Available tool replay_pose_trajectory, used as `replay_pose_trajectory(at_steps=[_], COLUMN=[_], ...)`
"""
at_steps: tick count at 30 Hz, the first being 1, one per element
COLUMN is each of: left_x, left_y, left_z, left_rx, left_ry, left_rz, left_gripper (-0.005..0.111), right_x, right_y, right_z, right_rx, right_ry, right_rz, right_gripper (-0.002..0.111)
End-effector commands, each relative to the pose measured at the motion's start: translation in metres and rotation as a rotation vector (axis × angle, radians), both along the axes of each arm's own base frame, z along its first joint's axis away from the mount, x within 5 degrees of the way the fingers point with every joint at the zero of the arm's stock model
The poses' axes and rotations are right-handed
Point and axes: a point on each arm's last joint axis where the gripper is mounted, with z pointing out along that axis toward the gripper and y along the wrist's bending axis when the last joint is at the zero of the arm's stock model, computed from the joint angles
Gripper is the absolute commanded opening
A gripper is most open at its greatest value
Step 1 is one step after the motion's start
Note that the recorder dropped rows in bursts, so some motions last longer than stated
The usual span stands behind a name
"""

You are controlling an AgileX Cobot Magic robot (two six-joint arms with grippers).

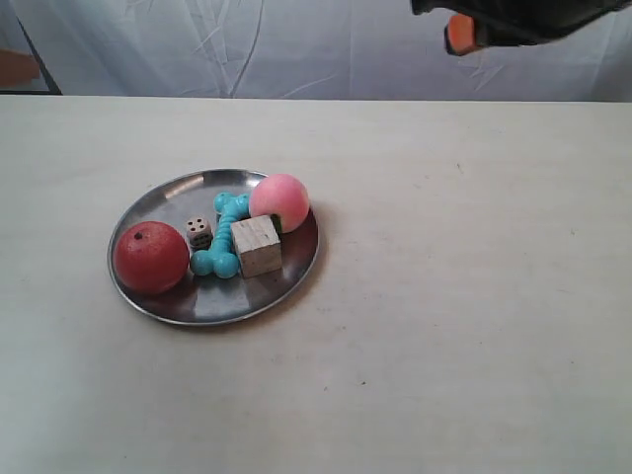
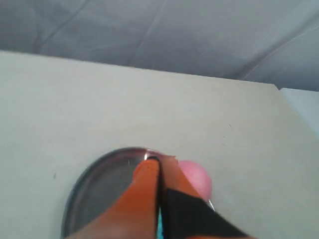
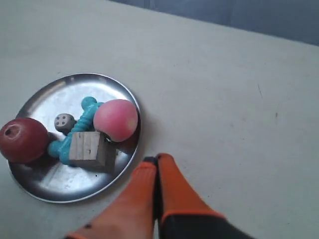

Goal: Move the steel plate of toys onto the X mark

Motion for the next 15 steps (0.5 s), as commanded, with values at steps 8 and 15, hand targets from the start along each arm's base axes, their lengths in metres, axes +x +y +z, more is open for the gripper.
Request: replay_pose_trajectory(at_steps=[8,15], left_x=[-0.064,-0.065], left_y=[-0.024,-0.028], left_z=[0.069,0.073], left_rx=[0.184,0.107], left_ry=[-0.403,-0.426], left_rz=[-0.049,-0.074], left_gripper=[0.0,0.0], right_x=[-0.143,-0.19], right_y=[-0.047,-0.066], right_z=[-0.017,-0.012], right_rx=[0.096,0.118], right_ry=[-0.378,-0.436], right_rz=[0.023,0.026], right_gripper=[0.0,0.0])
